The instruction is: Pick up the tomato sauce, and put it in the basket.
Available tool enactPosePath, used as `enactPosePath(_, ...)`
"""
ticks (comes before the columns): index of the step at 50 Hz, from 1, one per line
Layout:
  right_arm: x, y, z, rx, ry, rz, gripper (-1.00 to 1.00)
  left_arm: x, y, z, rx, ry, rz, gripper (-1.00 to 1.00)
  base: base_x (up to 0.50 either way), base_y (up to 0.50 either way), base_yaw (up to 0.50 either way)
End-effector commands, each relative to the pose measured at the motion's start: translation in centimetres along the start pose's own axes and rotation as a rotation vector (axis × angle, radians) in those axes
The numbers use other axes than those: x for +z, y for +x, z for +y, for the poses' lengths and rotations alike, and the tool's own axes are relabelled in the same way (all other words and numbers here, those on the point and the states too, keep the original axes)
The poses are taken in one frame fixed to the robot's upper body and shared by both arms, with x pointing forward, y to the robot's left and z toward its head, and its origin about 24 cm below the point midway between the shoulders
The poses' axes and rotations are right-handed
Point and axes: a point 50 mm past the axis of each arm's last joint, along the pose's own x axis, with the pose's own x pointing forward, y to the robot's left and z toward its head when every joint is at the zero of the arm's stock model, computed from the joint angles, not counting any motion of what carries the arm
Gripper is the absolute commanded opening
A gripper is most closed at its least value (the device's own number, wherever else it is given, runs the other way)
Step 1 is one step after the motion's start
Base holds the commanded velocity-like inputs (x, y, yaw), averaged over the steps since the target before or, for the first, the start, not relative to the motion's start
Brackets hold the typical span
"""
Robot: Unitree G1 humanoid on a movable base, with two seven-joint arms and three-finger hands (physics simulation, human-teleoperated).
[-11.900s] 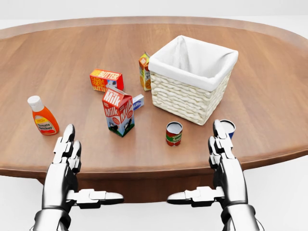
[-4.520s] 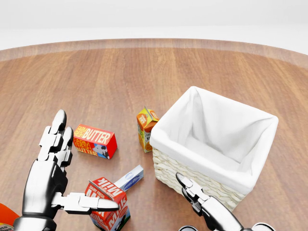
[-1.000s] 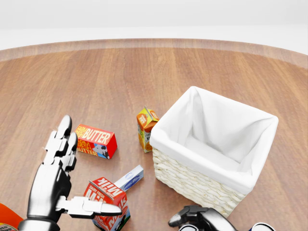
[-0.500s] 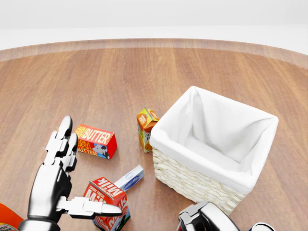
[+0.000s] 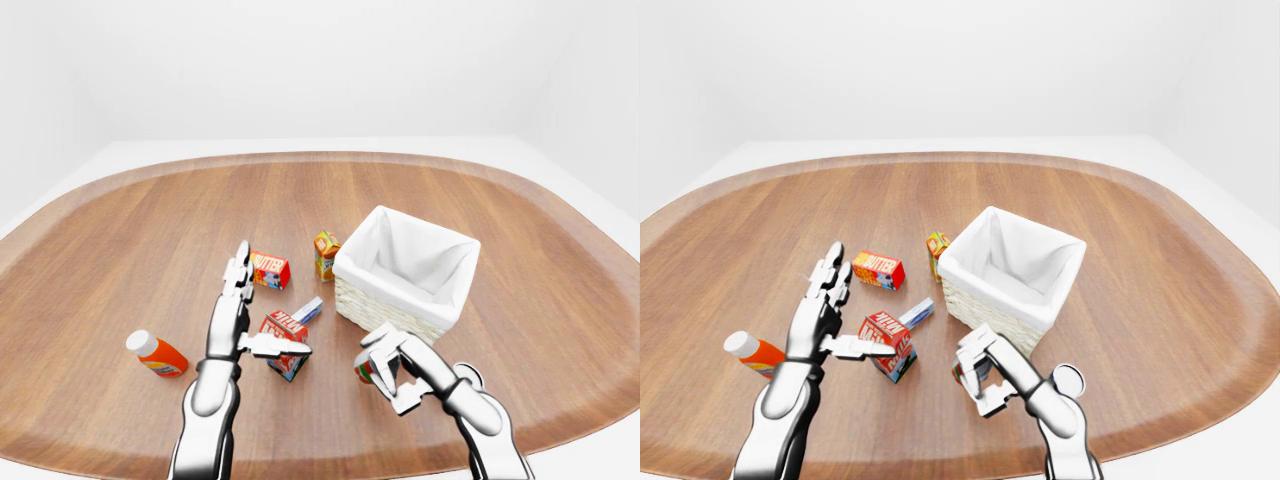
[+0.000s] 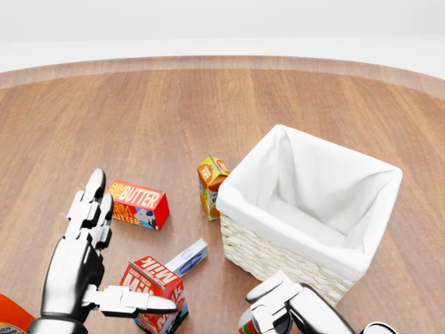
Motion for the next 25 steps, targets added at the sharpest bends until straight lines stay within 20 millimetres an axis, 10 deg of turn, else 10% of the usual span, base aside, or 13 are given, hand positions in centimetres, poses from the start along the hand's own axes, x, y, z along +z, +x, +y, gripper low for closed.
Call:
enactPosePath(1, 2.4, -1.1, 0.3, -0.014, -0.072, -0.051, -0.98, -0.2, 0.0, 0.0, -0.001, 0.001, 0.007, 1.00, 0.00, 0.00, 0.00)
enactPosePath(25, 6.4, -2.4, 0.2, -0.037, -0.115, -0.112, -1.00, -0.3, 0.0, -0.1, -0.004, -0.002, 0.015, 1.00, 0.00, 0.00, 0.00)
